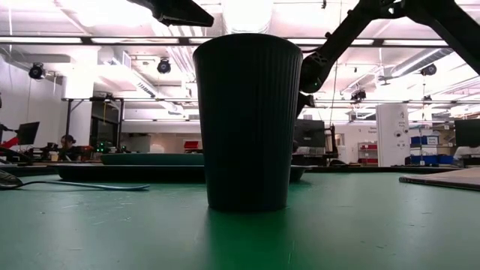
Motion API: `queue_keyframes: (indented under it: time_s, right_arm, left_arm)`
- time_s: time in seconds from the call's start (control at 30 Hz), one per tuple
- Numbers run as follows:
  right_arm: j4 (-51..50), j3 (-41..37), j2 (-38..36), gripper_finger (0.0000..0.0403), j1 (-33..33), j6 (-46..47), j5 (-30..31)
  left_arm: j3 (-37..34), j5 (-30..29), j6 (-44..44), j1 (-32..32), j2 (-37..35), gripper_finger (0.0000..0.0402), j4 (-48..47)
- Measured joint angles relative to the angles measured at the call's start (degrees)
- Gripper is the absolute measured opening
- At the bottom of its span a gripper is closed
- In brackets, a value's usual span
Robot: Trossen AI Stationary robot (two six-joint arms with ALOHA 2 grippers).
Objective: Pick and place plate/cup/fork/spoon on tray
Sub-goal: Put the pink fork on the black tray
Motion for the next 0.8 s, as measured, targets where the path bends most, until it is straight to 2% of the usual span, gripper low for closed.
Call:
queue_keyframes:
  time_s: [0.57, 0.8]
  right_arm:
    - [3.8, 0.0, 0.0, 0.0008, -0.1, -1.5, 0.0]
    - [-5.3, 3.4, -0.4, 0.0008, -0.8, -2.9, 0.1]
  left_arm:
    - [0.0, 0.0, 0.0, 0.0, 0.0, 0.0121, 0.0]
    - [0.0, 0.0, 0.0, 0.1, 0.0, 0.0121, 0.0]
